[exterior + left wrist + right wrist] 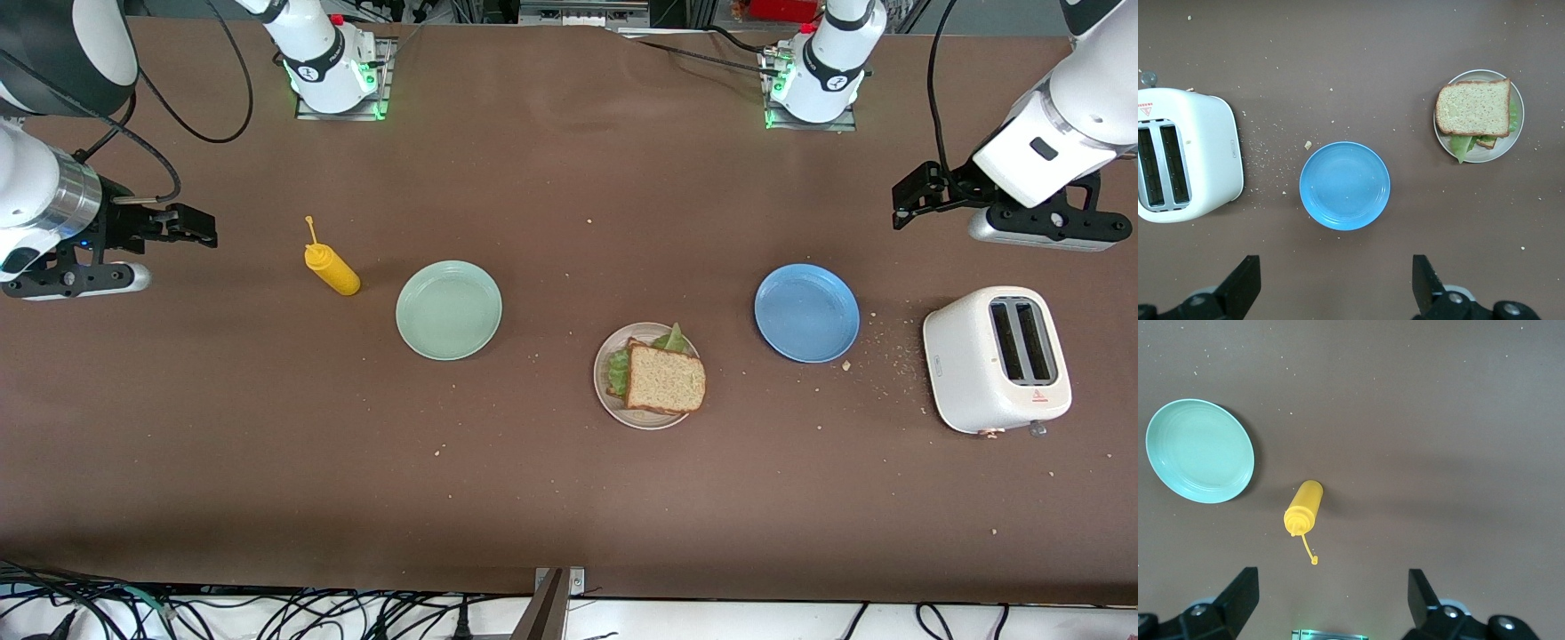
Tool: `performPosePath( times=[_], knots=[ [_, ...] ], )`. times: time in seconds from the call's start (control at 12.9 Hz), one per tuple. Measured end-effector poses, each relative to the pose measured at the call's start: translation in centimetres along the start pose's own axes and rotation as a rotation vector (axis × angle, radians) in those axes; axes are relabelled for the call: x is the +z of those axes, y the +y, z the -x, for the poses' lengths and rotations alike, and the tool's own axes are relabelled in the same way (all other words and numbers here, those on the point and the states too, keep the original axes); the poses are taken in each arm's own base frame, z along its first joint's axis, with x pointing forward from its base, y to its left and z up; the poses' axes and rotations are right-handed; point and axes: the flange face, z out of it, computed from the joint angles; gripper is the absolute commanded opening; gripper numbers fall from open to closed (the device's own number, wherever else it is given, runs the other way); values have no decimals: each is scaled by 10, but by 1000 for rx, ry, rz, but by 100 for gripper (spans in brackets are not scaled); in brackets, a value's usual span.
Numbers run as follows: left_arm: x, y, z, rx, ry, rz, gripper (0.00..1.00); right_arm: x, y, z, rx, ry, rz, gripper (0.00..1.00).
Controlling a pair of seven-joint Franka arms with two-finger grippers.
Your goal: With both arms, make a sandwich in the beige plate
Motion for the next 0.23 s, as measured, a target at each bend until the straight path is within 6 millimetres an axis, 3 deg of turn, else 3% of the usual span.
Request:
performPosePath(
  times=[0.23],
  knots=[
    [0, 0, 0, 0, 0, 0, 100, 0, 0, 0, 2, 4, 0, 99]
  ],
)
